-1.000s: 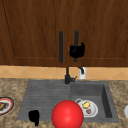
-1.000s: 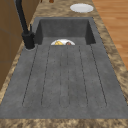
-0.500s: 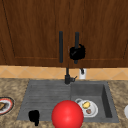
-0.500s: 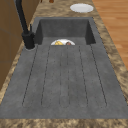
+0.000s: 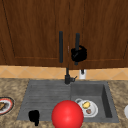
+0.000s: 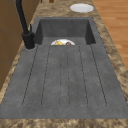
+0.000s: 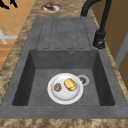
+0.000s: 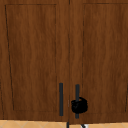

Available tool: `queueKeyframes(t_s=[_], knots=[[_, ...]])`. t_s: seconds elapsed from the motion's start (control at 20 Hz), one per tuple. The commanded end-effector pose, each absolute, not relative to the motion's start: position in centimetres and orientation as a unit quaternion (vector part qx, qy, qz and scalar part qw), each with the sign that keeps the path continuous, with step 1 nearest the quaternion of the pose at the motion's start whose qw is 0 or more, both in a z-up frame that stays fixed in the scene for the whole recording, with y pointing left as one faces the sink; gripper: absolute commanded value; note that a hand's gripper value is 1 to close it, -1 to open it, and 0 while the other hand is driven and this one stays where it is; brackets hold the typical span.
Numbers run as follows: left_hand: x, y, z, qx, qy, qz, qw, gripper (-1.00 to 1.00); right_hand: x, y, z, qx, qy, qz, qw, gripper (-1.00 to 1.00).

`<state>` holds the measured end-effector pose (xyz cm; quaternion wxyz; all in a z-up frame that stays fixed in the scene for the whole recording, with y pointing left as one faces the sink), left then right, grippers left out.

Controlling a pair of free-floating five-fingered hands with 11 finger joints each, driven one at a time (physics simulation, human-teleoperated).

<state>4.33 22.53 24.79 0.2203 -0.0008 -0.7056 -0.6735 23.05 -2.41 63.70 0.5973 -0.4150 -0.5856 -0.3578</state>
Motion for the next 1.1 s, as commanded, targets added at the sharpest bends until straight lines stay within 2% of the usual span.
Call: queueKeyframes(t_s=[0.0, 0.2, 0.45, 0.55, 0.7, 1.05], knots=[[4.3, 22.5, 24.8, -0.001, -0.706, -0.674, 0.22, 0.0, 20.2, -4.4, 60.6, -0.417, -0.582, -0.356, 0.6, 1.0], [4.3, 22.5, 24.8, -0.001, -0.706, -0.674, 0.22, 0.0, 17.6, -4.7, 59.9, -0.42, -0.616, -0.334, 0.577, 1.0], [4.3, 22.5, 24.8, -0.001, -0.706, -0.674, 0.22, 0.0, 14.6, -6.4, 60.4, -0.387, -0.655, -0.332, 0.557, 1.0], [4.3, 22.5, 24.8, -0.001, -0.706, -0.674, 0.22, 0.0, 13.8, -6.9, 60.5, -0.381, -0.64, -0.319, 0.586, 1.0], [4.3, 22.5, 24.8, -0.001, -0.706, -0.674, 0.22, 0.0, 12.4, -7.5, 61.1, -0.37, -0.638, -0.31, 0.6, 1.0], [4.3, 22.5, 24.8, -0.001, -0.706, -0.674, 0.22, 0.0, 11.5, -10.3, 62.0, -0.319, -0.676, -0.314, 0.586, 1.0]])
